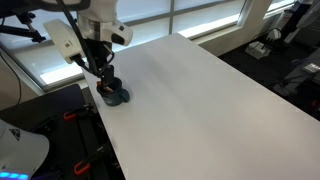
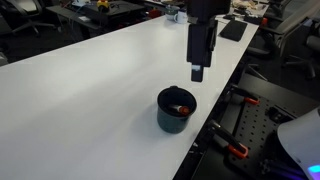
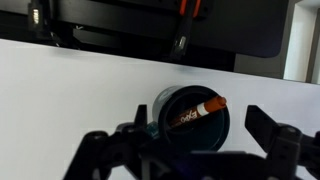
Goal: Remove the marker from the mug
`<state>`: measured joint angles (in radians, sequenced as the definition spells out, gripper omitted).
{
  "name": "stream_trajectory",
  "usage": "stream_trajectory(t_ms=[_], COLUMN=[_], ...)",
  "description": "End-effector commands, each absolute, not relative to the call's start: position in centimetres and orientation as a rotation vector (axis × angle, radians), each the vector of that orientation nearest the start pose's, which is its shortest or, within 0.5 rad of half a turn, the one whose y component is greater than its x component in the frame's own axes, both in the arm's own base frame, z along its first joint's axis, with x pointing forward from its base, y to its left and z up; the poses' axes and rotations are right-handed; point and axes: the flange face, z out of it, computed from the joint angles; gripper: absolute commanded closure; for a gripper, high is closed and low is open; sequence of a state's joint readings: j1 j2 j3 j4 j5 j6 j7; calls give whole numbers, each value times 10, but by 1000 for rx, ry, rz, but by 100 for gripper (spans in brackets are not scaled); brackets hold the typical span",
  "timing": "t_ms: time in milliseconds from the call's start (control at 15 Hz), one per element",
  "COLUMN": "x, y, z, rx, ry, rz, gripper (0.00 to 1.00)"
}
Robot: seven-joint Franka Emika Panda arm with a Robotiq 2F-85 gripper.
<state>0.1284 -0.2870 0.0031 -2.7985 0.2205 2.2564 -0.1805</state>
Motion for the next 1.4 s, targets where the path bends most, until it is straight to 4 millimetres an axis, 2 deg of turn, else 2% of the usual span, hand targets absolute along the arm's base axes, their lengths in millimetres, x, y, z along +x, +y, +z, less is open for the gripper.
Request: stream_trajectory(t_ms=[0, 133, 267, 467, 533, 667, 733, 867, 1000, 1067, 1200, 1333], x=[349, 354, 357, 360, 360, 361, 362, 362, 362, 361, 359, 357], y=[63, 65, 66, 66, 65, 65, 64, 63, 62, 62, 62, 64], z=[247, 237, 230, 222, 221, 217, 216, 214, 211, 208, 202, 197], rx=[-2943, -2915, -2892, -2869, -2864, -2857, -2855, -2855, -2859, -2866, -2882, -2897], ry=[-70, 21, 78, 131, 142, 161, 168, 177, 182, 180, 171, 157], rz=[337, 337, 353, 376, 380, 385, 385, 388, 388, 385, 373, 362], gripper=[0, 2, 7, 23, 39, 41, 49, 56, 55, 48, 41, 43])
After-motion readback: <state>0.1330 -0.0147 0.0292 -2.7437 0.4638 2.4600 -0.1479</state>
